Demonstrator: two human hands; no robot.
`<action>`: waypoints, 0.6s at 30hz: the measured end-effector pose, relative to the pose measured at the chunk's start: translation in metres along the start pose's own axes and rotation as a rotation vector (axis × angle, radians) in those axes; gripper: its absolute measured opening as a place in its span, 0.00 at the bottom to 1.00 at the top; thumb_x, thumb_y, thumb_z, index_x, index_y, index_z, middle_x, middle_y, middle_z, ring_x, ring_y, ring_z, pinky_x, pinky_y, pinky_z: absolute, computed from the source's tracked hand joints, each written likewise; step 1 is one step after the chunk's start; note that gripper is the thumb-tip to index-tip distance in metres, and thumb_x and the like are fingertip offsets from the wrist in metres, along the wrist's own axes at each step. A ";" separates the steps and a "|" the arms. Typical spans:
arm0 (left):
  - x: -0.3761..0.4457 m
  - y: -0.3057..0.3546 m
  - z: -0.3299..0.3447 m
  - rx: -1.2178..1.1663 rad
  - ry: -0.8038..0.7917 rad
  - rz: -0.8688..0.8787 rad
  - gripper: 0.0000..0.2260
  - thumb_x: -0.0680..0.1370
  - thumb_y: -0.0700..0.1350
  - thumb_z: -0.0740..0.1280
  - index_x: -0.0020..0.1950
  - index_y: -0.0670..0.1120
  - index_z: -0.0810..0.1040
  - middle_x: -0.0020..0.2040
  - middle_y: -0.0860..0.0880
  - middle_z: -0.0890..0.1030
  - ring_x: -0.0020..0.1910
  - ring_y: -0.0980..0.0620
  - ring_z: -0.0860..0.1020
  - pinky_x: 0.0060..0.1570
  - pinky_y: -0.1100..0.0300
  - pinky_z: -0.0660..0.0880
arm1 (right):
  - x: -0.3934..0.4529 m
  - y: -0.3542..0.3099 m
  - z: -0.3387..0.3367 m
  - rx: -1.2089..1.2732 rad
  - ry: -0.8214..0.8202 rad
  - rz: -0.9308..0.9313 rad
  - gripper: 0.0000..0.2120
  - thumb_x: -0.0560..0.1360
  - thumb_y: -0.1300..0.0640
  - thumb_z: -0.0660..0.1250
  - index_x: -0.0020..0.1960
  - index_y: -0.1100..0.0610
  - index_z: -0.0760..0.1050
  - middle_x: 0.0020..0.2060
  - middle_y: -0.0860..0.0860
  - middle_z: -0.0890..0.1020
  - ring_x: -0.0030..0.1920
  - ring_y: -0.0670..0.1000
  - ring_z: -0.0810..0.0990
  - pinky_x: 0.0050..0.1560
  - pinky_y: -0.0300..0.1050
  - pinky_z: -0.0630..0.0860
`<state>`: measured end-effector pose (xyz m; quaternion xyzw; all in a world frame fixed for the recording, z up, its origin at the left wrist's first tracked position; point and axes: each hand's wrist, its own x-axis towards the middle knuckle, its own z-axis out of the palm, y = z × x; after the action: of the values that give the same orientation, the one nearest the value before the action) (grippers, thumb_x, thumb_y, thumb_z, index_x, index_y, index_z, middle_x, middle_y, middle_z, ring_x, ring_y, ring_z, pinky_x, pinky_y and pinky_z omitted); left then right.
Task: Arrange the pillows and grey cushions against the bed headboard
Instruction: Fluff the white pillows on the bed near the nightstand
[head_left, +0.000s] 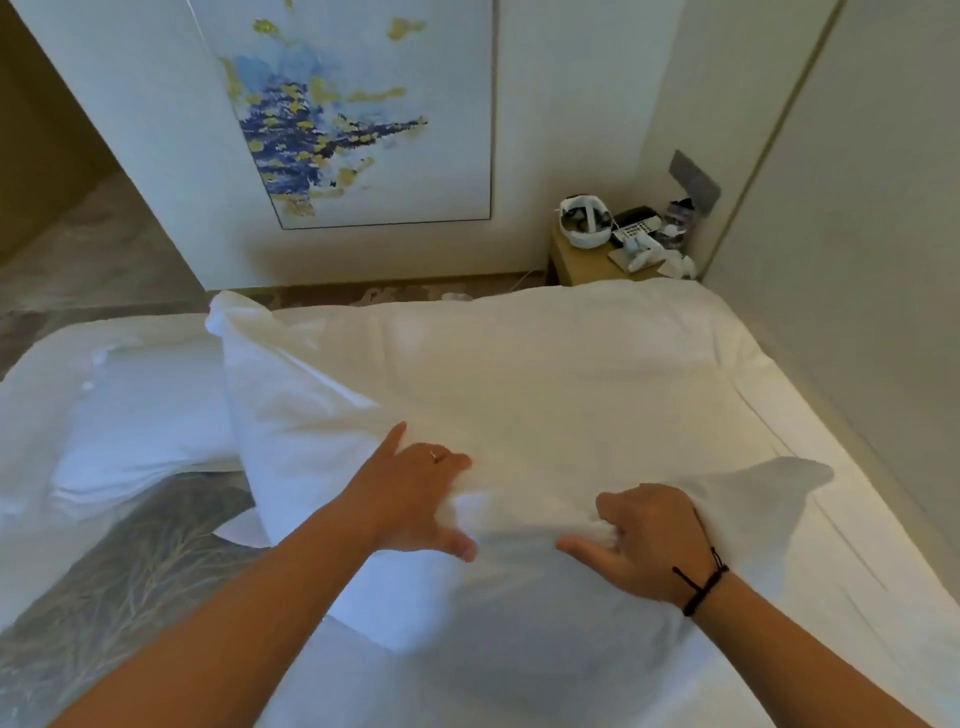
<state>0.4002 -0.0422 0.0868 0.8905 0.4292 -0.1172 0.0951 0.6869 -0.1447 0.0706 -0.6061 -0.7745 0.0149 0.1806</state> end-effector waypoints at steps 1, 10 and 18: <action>0.009 0.015 0.013 0.037 -0.071 -0.003 0.50 0.59 0.81 0.59 0.76 0.55 0.61 0.72 0.51 0.70 0.74 0.53 0.63 0.76 0.45 0.39 | -0.017 0.013 0.008 -0.042 -0.074 0.053 0.34 0.69 0.21 0.52 0.28 0.52 0.60 0.19 0.48 0.65 0.21 0.51 0.68 0.24 0.48 0.66; 0.042 0.066 0.048 0.119 -0.179 -0.125 0.44 0.58 0.76 0.66 0.70 0.58 0.64 0.57 0.53 0.79 0.58 0.49 0.76 0.60 0.53 0.65 | -0.042 0.046 0.050 0.112 -0.353 0.196 0.35 0.62 0.16 0.47 0.50 0.44 0.68 0.34 0.42 0.75 0.34 0.46 0.73 0.35 0.44 0.66; 0.027 0.064 0.061 0.203 -0.286 -0.149 0.39 0.63 0.77 0.62 0.71 0.63 0.66 0.61 0.50 0.76 0.62 0.48 0.74 0.67 0.47 0.56 | -0.036 0.018 0.066 0.024 -0.505 0.146 0.34 0.67 0.26 0.56 0.61 0.49 0.73 0.53 0.49 0.75 0.51 0.54 0.74 0.53 0.51 0.68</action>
<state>0.4587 -0.0780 0.0256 0.8356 0.4621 -0.2917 0.0560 0.6910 -0.1612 -0.0047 -0.6352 -0.7491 0.1877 -0.0127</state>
